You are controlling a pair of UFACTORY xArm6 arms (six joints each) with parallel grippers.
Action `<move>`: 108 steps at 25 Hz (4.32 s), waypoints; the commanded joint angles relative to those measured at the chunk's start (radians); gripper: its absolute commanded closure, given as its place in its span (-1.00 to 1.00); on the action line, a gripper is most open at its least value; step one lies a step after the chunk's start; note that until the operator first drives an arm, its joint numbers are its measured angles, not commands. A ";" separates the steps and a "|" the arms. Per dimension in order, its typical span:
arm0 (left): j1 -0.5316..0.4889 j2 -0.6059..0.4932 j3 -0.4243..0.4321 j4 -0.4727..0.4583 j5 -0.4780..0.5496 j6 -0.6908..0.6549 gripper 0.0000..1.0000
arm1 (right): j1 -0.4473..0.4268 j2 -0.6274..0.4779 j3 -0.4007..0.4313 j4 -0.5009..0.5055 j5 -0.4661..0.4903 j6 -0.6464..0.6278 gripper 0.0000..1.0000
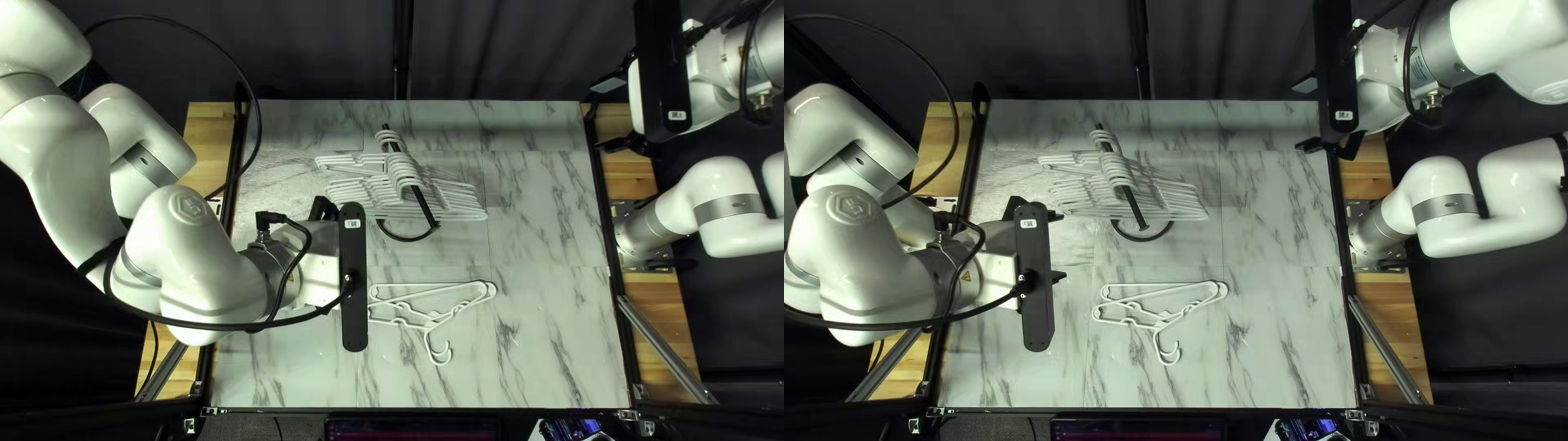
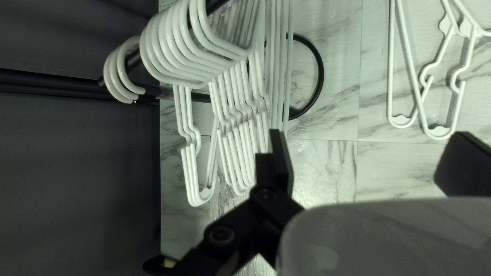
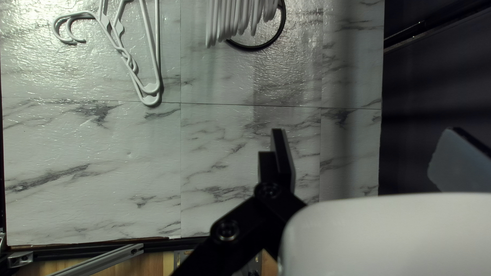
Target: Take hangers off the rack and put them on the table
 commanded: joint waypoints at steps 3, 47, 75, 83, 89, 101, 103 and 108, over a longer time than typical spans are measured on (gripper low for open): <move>0.009 -0.070 0.011 -0.023 0.007 0.028 -1.00 | 0.000 0.000 0.000 0.000 0.000 0.000 -1.00; 0.677 -0.436 -0.146 -0.490 0.061 0.673 -1.00 | 0.000 0.000 0.000 0.000 0.000 0.000 -1.00; 0.692 -0.426 -0.127 -0.488 -0.029 0.696 -1.00 | 0.000 0.000 0.000 0.000 0.000 0.000 -1.00; 0.692 -0.426 -0.127 -0.488 -0.029 0.696 -1.00 | 0.076 0.156 0.021 0.004 -0.041 0.145 -1.00; 0.692 -0.426 -0.127 -0.488 -0.029 0.696 -1.00 | 0.200 0.388 -0.012 -0.034 -0.099 0.359 -1.00; 0.692 -0.426 -0.127 -0.488 -0.029 0.696 -1.00 | 0.275 0.625 -0.005 -0.176 -0.313 0.597 -1.00; 0.692 -0.426 -0.127 -0.488 -0.029 0.696 -1.00 | 0.285 0.626 0.010 -0.213 -0.321 0.651 -1.00; 0.692 -0.426 -0.127 -0.488 -0.029 0.696 -1.00 | 0.283 0.621 0.062 -0.273 -0.370 0.749 -1.00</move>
